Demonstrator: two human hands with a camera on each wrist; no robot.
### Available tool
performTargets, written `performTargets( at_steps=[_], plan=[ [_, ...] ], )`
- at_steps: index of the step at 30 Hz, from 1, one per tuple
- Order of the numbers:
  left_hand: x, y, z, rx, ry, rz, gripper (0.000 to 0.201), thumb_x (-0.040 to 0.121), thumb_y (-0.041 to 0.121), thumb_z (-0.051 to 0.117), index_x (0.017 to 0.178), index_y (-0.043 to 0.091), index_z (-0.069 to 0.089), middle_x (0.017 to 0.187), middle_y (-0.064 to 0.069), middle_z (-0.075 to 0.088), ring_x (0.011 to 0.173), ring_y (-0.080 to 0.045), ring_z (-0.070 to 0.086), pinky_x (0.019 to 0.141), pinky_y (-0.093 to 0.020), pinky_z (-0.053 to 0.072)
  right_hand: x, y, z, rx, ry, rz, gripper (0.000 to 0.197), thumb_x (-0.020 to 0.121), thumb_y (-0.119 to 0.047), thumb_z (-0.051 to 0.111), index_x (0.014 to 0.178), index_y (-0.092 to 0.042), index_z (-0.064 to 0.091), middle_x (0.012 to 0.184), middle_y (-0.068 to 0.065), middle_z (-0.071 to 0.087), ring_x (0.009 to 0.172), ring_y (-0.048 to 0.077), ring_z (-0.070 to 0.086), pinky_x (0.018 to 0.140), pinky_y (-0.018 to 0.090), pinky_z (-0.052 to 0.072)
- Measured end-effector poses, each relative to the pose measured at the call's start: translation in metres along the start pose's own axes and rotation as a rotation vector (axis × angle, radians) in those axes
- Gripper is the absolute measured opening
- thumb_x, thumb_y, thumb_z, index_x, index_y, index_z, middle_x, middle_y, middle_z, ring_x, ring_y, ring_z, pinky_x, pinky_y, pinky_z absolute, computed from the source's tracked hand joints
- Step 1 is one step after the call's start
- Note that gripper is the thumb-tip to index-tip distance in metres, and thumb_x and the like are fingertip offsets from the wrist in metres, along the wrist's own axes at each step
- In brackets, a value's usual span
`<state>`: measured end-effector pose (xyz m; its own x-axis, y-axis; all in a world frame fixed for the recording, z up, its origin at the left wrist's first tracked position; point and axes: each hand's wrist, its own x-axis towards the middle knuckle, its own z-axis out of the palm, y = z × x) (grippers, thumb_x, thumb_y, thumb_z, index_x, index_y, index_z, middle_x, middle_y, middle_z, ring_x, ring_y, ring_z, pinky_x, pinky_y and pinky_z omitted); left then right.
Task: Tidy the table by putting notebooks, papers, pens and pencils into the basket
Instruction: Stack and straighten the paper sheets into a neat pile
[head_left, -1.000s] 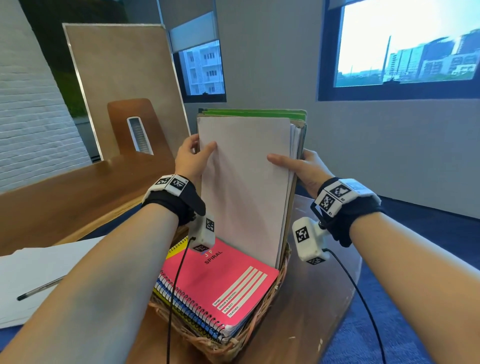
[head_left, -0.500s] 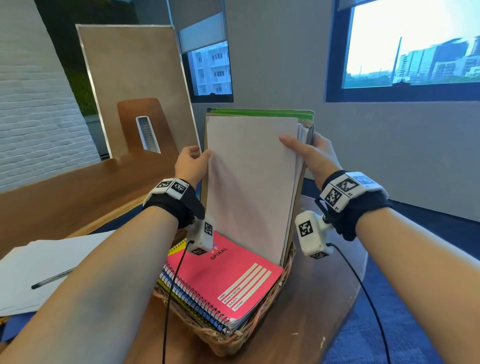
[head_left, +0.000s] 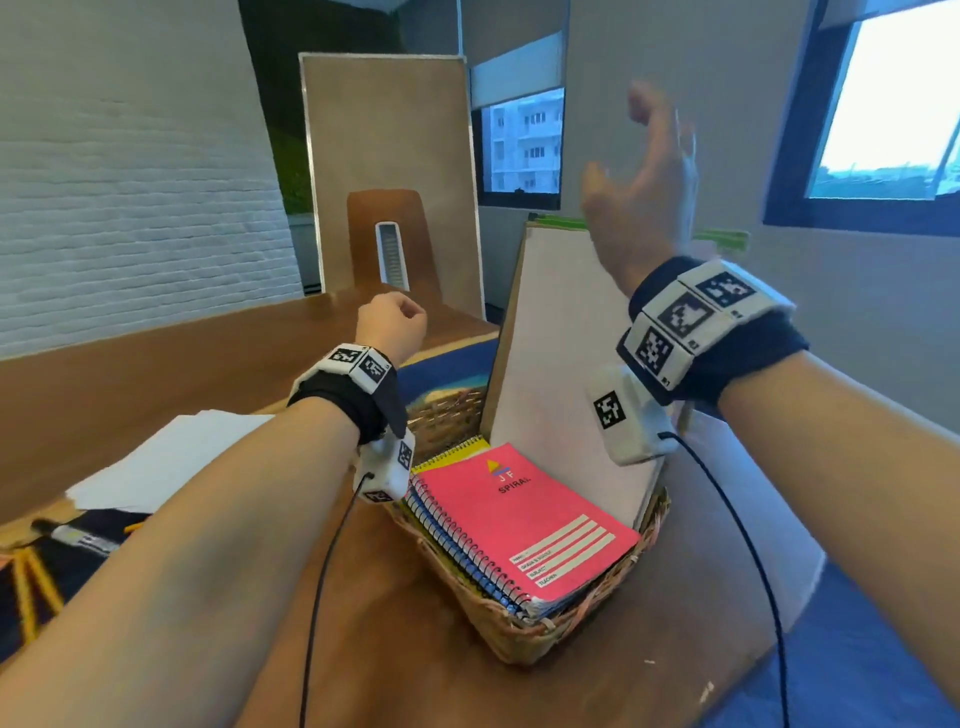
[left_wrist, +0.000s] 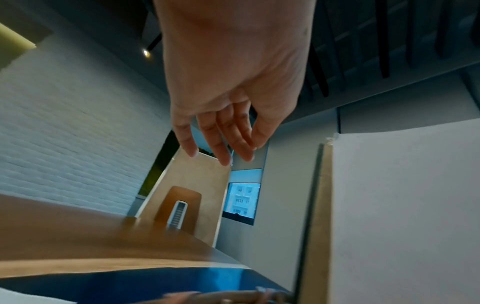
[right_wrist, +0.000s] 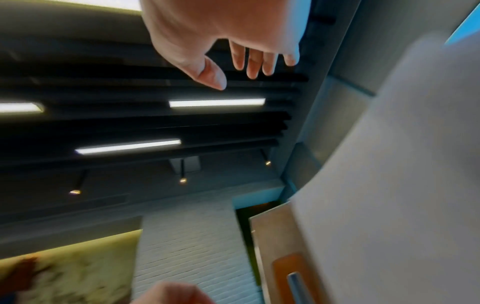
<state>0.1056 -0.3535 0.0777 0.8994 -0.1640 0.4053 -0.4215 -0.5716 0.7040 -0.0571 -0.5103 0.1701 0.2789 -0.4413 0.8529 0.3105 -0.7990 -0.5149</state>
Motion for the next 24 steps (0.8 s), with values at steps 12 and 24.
performTargets(
  at_steps=[12, 24],
  plan=[
    [-0.063, -0.134, -0.149, 0.312, 0.074, -0.28, 0.022, 0.086, 0.011, 0.049, 0.082, 0.008, 0.07, 0.086, -0.014, 0.07, 0.072, -0.028, 0.063, 0.063, -0.03, 0.049, -0.102, -0.071, 0.142, 0.161, -0.732, 0.07, 0.038, 0.087, -0.014, 0.054, 0.125, -0.012, 0.056, 0.131, 0.007, 0.05, 0.123, 0.02, 0.046, 0.096, 0.019, 0.031],
    [-0.144, -0.235, -0.21, 0.698, -0.031, -0.26, 0.019, 0.095, 0.018, 0.044, 0.093, 0.013, 0.062, 0.092, -0.008, 0.068, 0.085, -0.03, 0.061, 0.084, -0.04, 0.046, -0.214, -0.105, 0.227, 0.063, -1.366, 0.066, 0.034, 0.087, -0.012, 0.058, 0.121, -0.008, 0.061, 0.133, 0.005, 0.055, 0.12, 0.021, 0.05, 0.09, 0.022, 0.036]
  ],
)
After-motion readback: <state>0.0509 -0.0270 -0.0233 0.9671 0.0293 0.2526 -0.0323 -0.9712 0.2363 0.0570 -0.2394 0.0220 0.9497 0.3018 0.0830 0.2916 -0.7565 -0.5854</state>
